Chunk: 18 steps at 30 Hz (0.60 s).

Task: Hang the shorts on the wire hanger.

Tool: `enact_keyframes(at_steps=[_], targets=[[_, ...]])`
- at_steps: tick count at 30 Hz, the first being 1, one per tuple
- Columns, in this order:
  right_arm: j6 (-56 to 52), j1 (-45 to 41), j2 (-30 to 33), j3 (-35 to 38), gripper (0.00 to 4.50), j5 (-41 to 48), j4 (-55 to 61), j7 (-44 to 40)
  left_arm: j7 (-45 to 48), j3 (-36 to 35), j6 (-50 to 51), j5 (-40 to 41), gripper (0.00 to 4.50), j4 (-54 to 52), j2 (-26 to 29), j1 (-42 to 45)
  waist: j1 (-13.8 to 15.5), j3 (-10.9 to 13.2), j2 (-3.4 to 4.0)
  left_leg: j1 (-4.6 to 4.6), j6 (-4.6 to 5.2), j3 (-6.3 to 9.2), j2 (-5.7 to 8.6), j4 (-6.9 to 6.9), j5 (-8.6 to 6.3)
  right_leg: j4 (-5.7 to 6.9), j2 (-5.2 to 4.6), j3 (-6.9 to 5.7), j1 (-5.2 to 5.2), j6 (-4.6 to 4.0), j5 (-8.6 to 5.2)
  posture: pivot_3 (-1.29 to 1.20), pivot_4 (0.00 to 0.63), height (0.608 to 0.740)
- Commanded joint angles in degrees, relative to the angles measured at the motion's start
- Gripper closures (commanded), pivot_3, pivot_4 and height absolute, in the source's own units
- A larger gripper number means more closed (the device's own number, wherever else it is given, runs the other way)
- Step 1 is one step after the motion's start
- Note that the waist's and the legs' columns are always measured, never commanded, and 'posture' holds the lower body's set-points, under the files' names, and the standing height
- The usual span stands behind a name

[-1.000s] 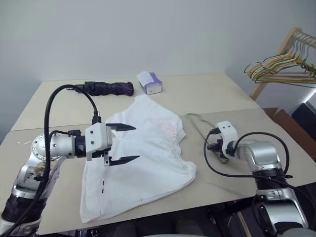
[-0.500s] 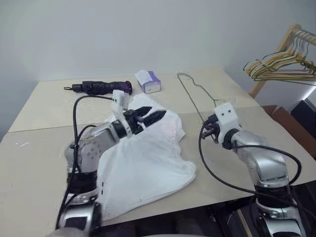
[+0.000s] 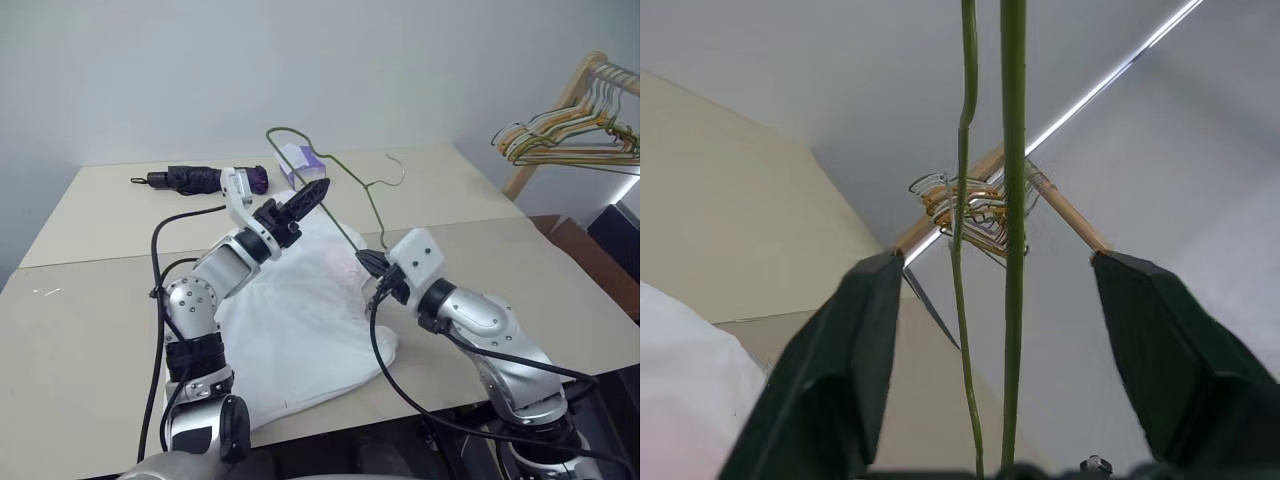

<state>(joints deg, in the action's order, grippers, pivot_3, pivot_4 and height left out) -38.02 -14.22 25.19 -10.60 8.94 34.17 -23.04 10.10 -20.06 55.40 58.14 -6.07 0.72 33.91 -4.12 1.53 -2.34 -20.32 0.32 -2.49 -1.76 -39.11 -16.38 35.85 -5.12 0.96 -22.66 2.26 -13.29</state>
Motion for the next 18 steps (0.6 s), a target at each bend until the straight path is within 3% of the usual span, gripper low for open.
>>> enact_keyframes(at_steps=[1, 6, 12, 13, 18], targets=[[3.6, 0.1, 0.5, 0.0, 4.5, -1.9, 1.0, 0.0, -0.8, 1.6, -0.9, 0.8, 2.59, -1.4, 0.1, 1.5, 0.0, 0.0, 0.0, 0.0, 0.0, -0.02, 0.0, 0.0, 0.0, 0.0, 0.0, -0.01, 0.01, 0.0, 0.0, -0.1, 0.0, 0.74], [7.9, 0.8, 1.5, -1.5, 4.5, -5.1, 0.3, -0.6, -0.6, 2.1, -2.4, 0.7, 4.35, -0.8, 0.2, 1.4, 0.0, 0.0, 0.0, 0.01, 0.0, -0.14, 0.0, 0.0, 0.0, -0.04, 0.0, -0.05, 0.05, 0.0, 0.0, -0.1, 0.0, 0.74], [12.9, 1.9, 2.7, -3.0, 4.5, -8.6, -1.2, -1.5, 1.9, 5.1, -4.2, -1.7, 4.47, -1.8, 2.1, 0.8, 0.0, 0.0, 0.0, 0.01, 0.0, -0.19, 0.01, 0.0, 0.0, -0.06, 0.0, -0.05, 0.05, 0.0, 0.0, -0.11, 0.0, 0.74], [13.4, 1.8, 3.0, -3.2, 3.98, -9.1, -1.4, -1.8, 3.2, 5.9, -5.2, -2.5, 4.5, -2.3, 2.6, 0.5, -0.1, 0.0, 0.01, 0.02, 0.0, -0.19, 0.0, 0.01, 0.0, -0.06, 0.01, -0.05, 0.05, -0.01, 0.0, -0.11, 0.0, 0.74], [13.9, 2.0, 3.2, 0.8, 2.32, -6.9, -0.6, -3.3, 10.2, 5.3, -11.1, -3.6, 4.5, -2.4, 5.5, 0.2, -0.1, 0.0, 0.01, 0.02, 0.0, -0.21, -0.01, 0.01, 0.0, -0.06, 0.01, -0.05, 0.05, -0.01, -0.01, -0.11, 0.0, 0.74]])
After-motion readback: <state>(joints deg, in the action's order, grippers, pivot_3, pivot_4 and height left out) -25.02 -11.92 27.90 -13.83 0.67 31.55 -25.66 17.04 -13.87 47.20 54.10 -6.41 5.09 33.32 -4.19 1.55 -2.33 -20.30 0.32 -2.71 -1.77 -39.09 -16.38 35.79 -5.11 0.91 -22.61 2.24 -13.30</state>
